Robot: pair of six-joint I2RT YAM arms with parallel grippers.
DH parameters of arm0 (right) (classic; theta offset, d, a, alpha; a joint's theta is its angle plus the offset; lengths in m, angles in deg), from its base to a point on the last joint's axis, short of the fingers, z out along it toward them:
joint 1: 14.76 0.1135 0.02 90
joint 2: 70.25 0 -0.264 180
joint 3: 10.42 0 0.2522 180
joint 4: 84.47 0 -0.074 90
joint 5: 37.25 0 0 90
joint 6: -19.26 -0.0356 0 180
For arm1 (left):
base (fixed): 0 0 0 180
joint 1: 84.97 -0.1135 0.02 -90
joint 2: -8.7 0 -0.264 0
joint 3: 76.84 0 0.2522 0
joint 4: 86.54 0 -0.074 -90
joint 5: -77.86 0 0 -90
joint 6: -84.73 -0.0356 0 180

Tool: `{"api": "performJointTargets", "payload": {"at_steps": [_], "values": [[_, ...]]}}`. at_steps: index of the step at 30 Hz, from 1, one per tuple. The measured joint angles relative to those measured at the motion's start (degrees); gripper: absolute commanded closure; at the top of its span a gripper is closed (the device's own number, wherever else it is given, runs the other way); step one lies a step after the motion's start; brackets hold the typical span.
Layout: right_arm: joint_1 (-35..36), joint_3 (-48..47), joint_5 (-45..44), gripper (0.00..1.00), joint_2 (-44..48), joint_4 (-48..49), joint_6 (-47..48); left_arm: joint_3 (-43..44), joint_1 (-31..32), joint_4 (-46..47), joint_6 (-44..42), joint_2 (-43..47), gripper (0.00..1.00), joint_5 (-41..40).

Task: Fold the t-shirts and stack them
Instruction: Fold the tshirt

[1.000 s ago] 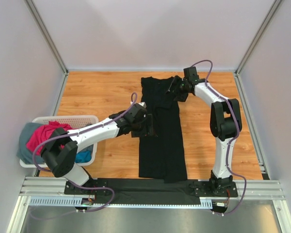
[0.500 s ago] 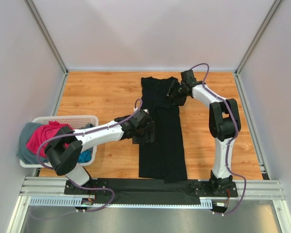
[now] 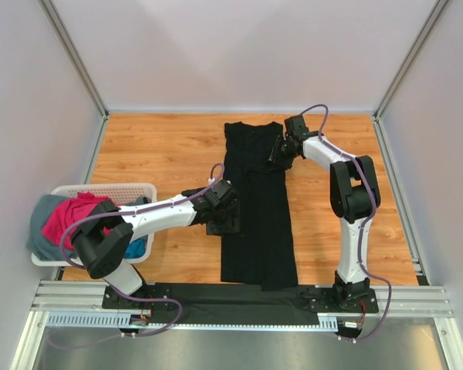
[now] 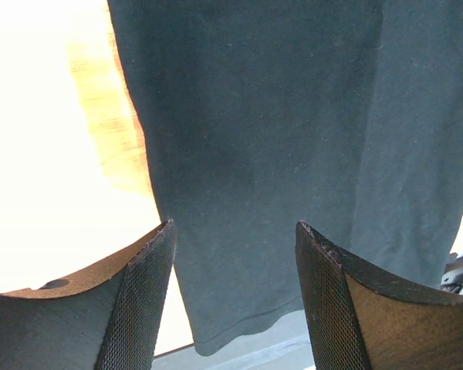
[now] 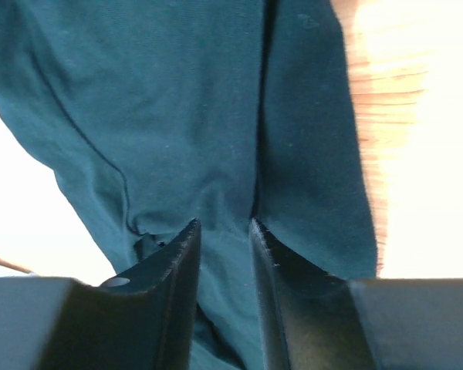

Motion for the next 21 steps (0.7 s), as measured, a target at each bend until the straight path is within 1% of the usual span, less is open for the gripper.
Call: {"api": "performJointTargets", "payload": {"at_steps": [3, 4, 6, 9, 14, 16, 17, 18, 19, 20, 21], "values": [[0.0, -0.2, -0.5, 0.56, -0.5, -0.9, 0.4, 0.0, 0.0, -0.2, 0.0, 0.0, 0.30, 0.0], [0.0, -0.2, -0.8, 0.52, -0.5, -1.6, 0.7, 0.0, 0.0, -0.3, 0.0, 0.0, 0.30, 0.0], [0.0, -0.3, -1.5, 0.50, -0.5, -2.8, 1.2, 0.0, 0.0, -0.5, 0.0, 0.0, 0.30, -0.2], [0.0, -0.3, -2.5, 0.52, -0.5, -3.7, 1.8, 0.0, 0.0, -0.9, 0.0, 0.0, 0.30, -1.0], [0.1, -0.3, -2.8, 0.59, -0.5, -3.8, 2.2, 0.0, -0.5, -1.1, 0.0, 0.0, 0.30, -1.3], [0.2, -0.7, -2.7, 0.66, -0.6, -3.8, 2.2, 0.0, -0.8, -1.4, 0.0, 0.0, 0.30, -1.3], [0.2, -0.9, -2.6, 0.71, -0.8, -3.8, 2.2, 0.0, -1.0, -1.5, 0.0, 0.0, 0.30, -1.4], [0.3, -1.4, -2.5, 0.81, -1.2, -3.8, 2.2, 0.0, -1.2, -1.6, 0.0, 0.0, 0.30, -1.6], [0.3, -1.9, -2.4, 0.87, -1.6, -3.8, 2.4, 0.0, -1.4, -1.7, 0.0, 0.1, 0.30, -1.7], [0.4, -2.4, -2.4, 0.96, -2.0, -3.8, 2.3, -0.1, -1.5, -1.8, 0.0, 0.2, 0.30, -1.9], [0.5, -2.9, -2.4, 1.00, -2.4, -3.8, 2.4, -0.3, -1.7, -1.9, 0.0, 0.4, 0.30, -2.0]]}}
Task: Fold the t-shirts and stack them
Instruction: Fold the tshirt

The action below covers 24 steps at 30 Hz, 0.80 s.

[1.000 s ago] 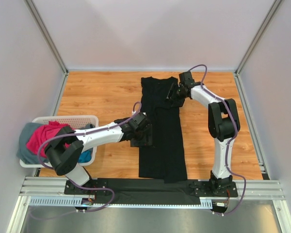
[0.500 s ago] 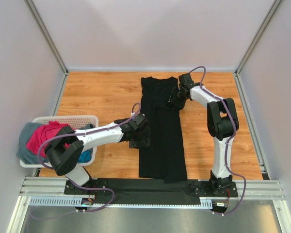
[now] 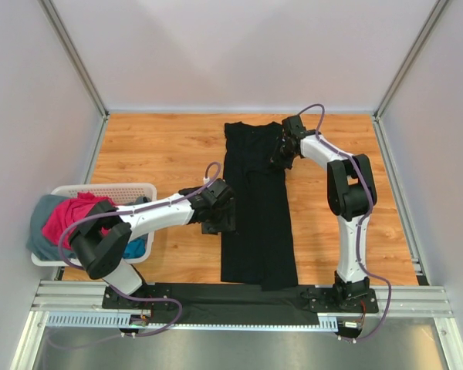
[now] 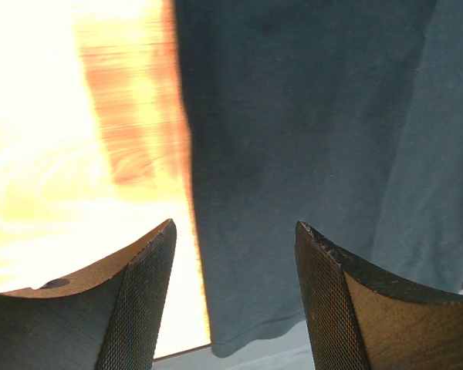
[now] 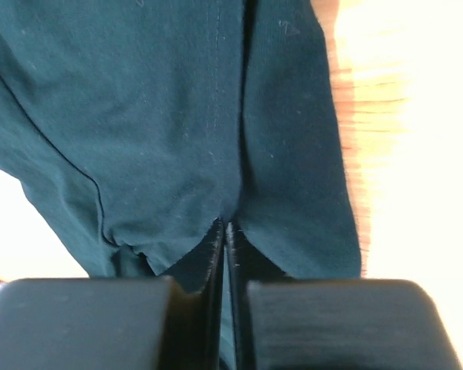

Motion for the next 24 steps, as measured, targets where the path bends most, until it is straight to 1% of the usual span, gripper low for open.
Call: {"api": "performJointTargets", "payload": {"at_steps": [4, 12, 23, 24], "values": [[0.0, -1.0, -0.2, 1.00, -0.5, -0.3, 0.1, -0.9, -0.7, -0.8, 0.0, 1.0, 0.30, -0.3], [-0.3, -4.6, -3.3, 1.00, -0.4, -2.7, 2.3, -1.7, -1.3, -1.2, 0.0, 1.2, 0.30, -0.3], [-2.6, -5.5, -5.6, 0.99, -0.4, -5.2, 4.2, -2.9, -1.6, -1.1, 0.0, 1.5, 0.30, -0.3], [-2.7, -5.5, -5.7, 0.96, -0.4, -5.4, 4.4, -3.0, -1.6, -1.2, 0.0, 1.5, 0.30, -0.3]]}}
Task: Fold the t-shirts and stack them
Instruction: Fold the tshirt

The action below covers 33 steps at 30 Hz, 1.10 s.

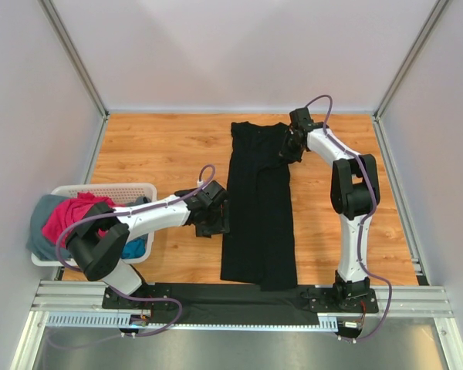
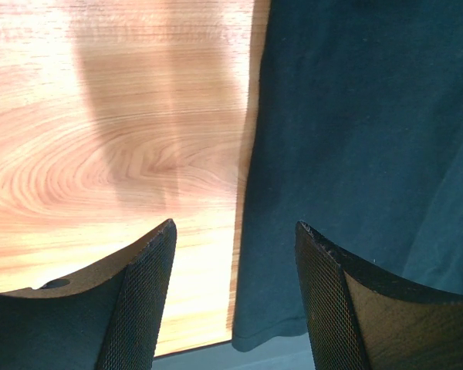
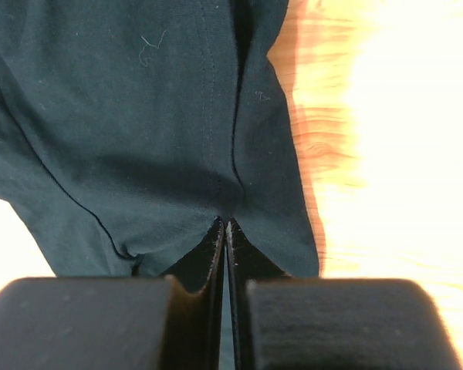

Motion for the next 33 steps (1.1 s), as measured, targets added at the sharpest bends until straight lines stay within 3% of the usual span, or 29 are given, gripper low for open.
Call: {"api": "performJointTargets", "payload": {"at_steps": [2, 7, 9, 11, 16, 21, 28, 33], "values": [[0.0, -0.3, 0.0, 0.88, 0.0, -0.5, 0.3, -0.2, 0.0, 0.0, 0.0, 0.1, 0.30, 0.0], [0.0, -1.6, 0.2, 0.56, 0.0, -1.5, 1.8, -0.2, -0.1, -0.1, 0.0, 0.9, 0.29, 0.0], [0.0, -1.8, 0.7, 0.38, 0.1, -2.4, 2.6, -0.2, -0.1, 0.0, -0.2, 2.1, 0.28, 0.0], [0.0, -1.0, 1.8, 0.27, 1.1, -3.0, 3.5, -1.0, -0.1, 0.3, -0.2, 3.8, 0.28, 0.0], [0.0, 12.5, 4.5, 0.00, 14.8, -1.6, 4.9, -6.2, -0.1, 3.0, 0.6, 9.7, 0.28, 1.4], [0.0, 32.0, 7.7, 0.00, 35.5, 1.7, 4.8, -12.9, 0.9, 6.8, 2.9, 13.5, 0.28, 3.7], [0.0, 58.2, 11.3, 0.00, 54.9, 1.2, 1.7, -18.4, 6.4, 10.8, 7.9, 17.1, 0.28, 4.7], [0.0, 73.0, 14.7, 0.10, 76.0, -2.8, -3.1, -21.5, 9.0, 11.8, 12.7, 22.4, 0.29, 4.2]]}}
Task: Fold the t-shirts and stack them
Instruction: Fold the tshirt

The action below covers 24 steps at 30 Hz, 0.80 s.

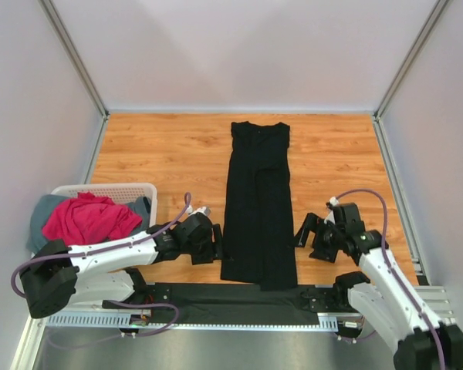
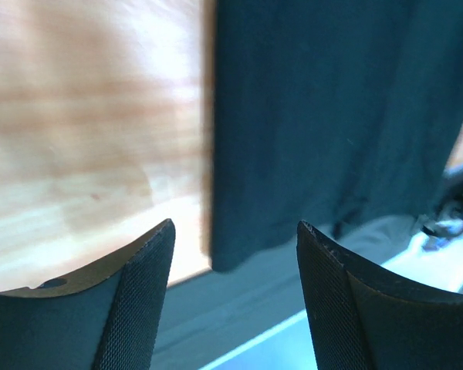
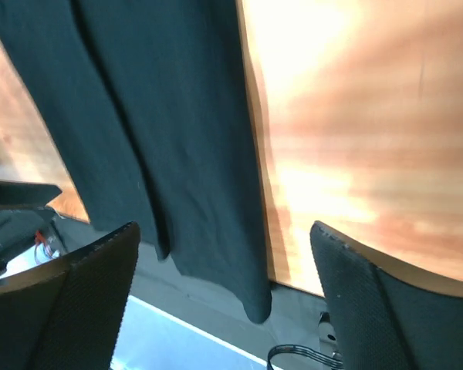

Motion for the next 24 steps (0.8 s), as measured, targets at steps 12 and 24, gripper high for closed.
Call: {"api": "performJointTargets", "payload": {"at_steps": [12, 24], "values": [[0.7, 14.5, 7.0, 0.29, 19.3, -3.8, -8.0, -3.9, 6.1, 0.2, 9.4, 2.6, 0.32, -3.9], [3.5, 13.2, 8.3, 0.42, 9.2, -3.4, -6.2, -4.6, 7.8, 3.5, 14.6, 0.2, 0.36, -4.9]]}}
